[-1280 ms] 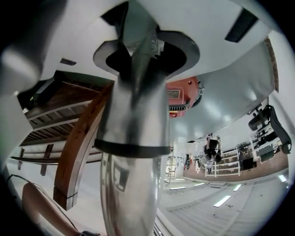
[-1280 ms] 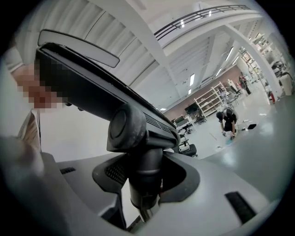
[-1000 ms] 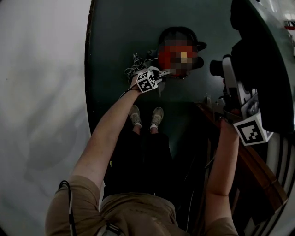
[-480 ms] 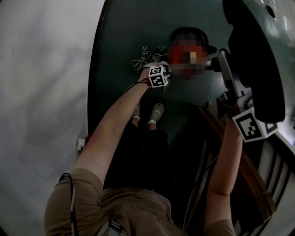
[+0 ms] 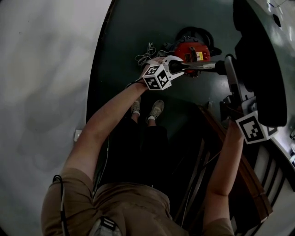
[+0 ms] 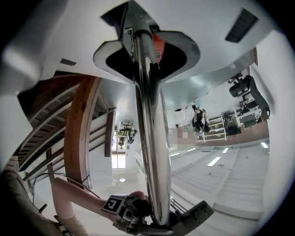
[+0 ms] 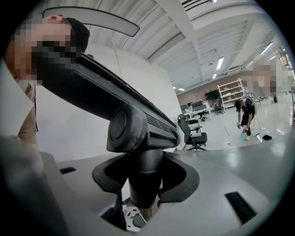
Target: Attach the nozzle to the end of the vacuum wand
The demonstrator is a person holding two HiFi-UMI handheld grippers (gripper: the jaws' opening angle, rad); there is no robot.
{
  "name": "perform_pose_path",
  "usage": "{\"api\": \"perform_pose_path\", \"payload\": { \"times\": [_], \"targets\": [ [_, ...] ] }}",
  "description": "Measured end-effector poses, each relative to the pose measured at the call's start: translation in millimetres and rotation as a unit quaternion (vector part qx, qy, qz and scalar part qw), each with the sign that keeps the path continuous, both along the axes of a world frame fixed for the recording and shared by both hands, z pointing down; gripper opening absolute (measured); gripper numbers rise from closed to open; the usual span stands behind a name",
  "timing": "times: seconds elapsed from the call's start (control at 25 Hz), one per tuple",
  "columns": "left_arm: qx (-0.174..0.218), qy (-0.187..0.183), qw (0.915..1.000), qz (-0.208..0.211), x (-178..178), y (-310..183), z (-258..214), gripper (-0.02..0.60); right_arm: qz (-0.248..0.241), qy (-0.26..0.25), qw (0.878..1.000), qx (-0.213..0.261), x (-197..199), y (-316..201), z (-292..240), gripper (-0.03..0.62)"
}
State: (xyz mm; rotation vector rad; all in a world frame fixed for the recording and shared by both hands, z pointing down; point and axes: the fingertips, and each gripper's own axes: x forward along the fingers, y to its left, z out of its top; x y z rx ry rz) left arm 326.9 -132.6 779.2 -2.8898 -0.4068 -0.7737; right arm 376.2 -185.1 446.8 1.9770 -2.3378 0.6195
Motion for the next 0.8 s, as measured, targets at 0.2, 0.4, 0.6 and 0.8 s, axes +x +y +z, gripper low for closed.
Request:
{"api": "perform_pose_path", "payload": {
  "times": [0.2,0.4,0.6,0.8],
  "targets": [
    [-0.020,-0.009,0.9994,-0.026,3.6,9.6,-0.1,0.158,0.011,0.048,0.999,-0.012,-7.1,8.5,-2.6,0.179],
    [-0.018,-0.028,0.9989,-0.033,6.7,19.1,-0.4,0.156,0.023,0.082,0.996,-0.024,-8.6,17.9,-4.4,0.179],
    [-0.001,-0.039,0.9991,-0.019,-3.8,38.5,1.0,0.156,0.060,0.081,0.995,0.004,-18.3,46.2,-5.3,0.179],
    [-0.006,-0.059,0.9982,0.009,2.0,36.8,3.5,0.156,0.076,0.064,0.995,0.003,-6.9,39.8,-4.0,0.178]
  ]
}}
